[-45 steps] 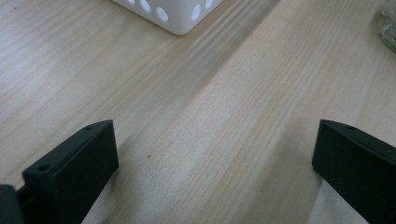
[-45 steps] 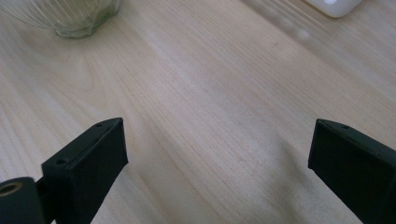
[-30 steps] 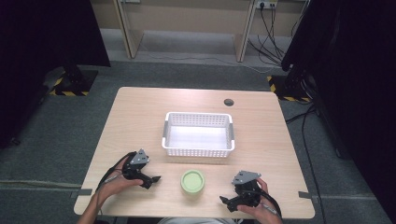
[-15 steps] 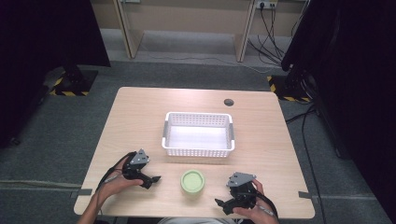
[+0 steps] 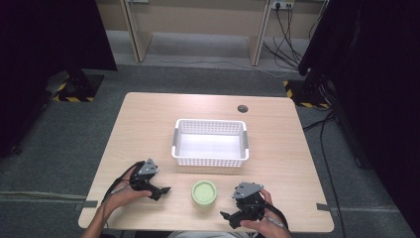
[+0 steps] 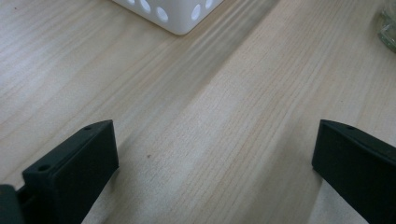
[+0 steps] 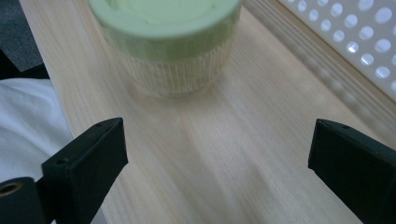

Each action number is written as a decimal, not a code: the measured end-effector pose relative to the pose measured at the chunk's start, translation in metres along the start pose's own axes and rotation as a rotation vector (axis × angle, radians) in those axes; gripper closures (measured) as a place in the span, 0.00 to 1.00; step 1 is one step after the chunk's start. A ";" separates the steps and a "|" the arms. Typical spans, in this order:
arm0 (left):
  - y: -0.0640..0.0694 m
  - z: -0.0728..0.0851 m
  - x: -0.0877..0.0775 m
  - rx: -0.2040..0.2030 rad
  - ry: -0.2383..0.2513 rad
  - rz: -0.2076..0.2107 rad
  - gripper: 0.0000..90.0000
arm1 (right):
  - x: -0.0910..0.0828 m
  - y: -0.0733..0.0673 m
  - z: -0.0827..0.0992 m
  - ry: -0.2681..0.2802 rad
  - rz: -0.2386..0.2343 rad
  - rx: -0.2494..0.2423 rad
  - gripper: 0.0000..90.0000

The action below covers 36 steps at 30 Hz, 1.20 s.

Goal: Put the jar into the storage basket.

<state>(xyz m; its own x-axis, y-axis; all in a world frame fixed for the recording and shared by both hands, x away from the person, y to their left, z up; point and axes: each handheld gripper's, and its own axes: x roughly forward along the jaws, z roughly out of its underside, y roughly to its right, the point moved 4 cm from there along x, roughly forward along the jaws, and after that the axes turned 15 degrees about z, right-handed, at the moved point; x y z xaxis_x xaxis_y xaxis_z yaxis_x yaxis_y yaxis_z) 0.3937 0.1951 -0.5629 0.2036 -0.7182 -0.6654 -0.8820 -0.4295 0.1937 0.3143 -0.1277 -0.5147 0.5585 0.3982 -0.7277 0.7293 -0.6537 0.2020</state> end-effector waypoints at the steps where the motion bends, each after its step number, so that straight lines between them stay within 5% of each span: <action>1: 0.000 0.000 0.000 0.000 0.000 0.000 0.00 | 0.000 -0.001 -0.003 0.004 -0.002 -0.005 0.05; 36: 0.000 0.000 0.000 -0.002 0.002 0.000 0.00 | 0.020 -0.022 -0.041 -0.001 -0.067 -0.070 0.05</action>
<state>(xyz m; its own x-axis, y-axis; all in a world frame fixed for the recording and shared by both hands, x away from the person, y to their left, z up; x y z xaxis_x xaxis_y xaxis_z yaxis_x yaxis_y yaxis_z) 0.3936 0.1949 -0.5630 0.2047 -0.7194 -0.6637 -0.8813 -0.4305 0.1947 0.3258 -0.0793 -0.5067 0.5072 0.4391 -0.7416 0.7909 -0.5790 0.1980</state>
